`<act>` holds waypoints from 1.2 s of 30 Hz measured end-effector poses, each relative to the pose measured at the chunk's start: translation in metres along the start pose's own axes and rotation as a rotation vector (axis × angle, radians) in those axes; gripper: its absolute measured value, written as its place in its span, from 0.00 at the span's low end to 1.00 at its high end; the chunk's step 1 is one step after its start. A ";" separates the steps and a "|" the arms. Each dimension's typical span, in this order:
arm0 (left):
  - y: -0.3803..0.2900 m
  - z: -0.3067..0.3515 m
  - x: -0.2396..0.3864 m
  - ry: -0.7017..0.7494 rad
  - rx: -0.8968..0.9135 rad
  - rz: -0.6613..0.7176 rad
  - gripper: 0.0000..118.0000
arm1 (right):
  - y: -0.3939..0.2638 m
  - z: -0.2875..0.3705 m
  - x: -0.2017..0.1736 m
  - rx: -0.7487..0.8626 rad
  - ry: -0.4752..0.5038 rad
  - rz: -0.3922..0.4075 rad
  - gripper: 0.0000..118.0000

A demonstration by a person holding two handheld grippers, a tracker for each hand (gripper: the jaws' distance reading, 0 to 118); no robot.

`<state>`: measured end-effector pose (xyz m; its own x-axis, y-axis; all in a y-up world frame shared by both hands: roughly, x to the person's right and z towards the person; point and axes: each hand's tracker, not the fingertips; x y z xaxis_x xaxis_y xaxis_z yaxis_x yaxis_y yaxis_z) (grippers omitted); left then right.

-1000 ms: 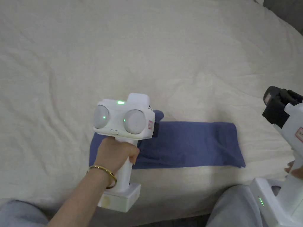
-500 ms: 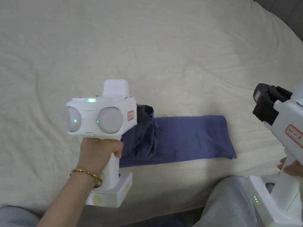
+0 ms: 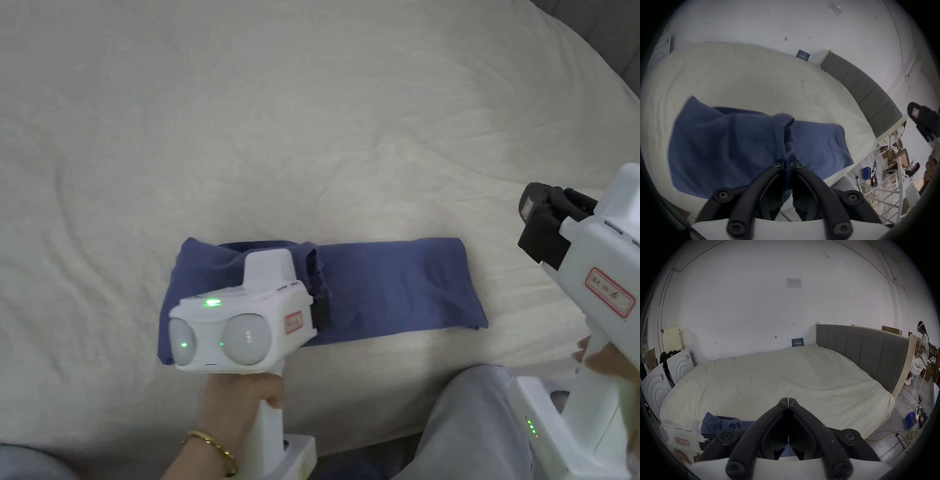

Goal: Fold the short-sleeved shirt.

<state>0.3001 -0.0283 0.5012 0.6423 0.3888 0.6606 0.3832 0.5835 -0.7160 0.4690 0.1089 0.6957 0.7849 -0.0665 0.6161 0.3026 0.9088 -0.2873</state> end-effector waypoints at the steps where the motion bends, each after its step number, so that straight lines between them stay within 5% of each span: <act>1: -0.005 -0.010 0.007 0.018 -0.021 -0.013 0.08 | -0.001 0.001 0.002 -0.002 -0.006 0.000 0.01; 6: -0.016 -0.034 0.029 0.098 -0.032 -0.095 0.08 | -0.003 0.007 0.009 -0.010 -0.023 -0.005 0.01; 8: -0.004 -0.030 0.030 0.083 -0.050 -0.058 0.16 | -0.002 0.008 0.011 -0.009 -0.028 -0.005 0.01; 11: 0.018 -0.005 0.026 -0.079 0.006 0.082 0.58 | 0.000 0.008 0.012 -0.009 -0.029 -0.009 0.01; 14: 0.043 0.032 0.022 -0.144 0.168 0.071 1.00 | 0.003 0.009 0.010 0.000 -0.024 -0.008 0.01; 17: 0.067 0.070 0.005 -0.109 0.336 0.045 1.00 | 0.006 0.009 0.007 0.009 -0.014 -0.001 0.01; 23: 0.097 0.117 -0.071 -0.068 0.386 0.058 1.00 | 0.009 0.006 -0.003 0.017 0.012 0.005 0.01; 31: 0.067 0.101 -0.218 -0.264 0.138 0.398 1.00 | 0.009 -0.002 -0.018 -0.008 0.043 0.038 0.01; 36: 0.033 0.076 -0.241 -0.273 0.012 0.455 1.00 | 0.009 -0.008 -0.026 -0.029 0.051 0.061 0.01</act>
<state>0.1079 -0.0489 0.3360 0.5452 0.7750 0.3195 0.0973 0.3200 -0.9424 0.4552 0.1159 0.6713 0.8284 -0.0329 0.5592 0.2684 0.8996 -0.3446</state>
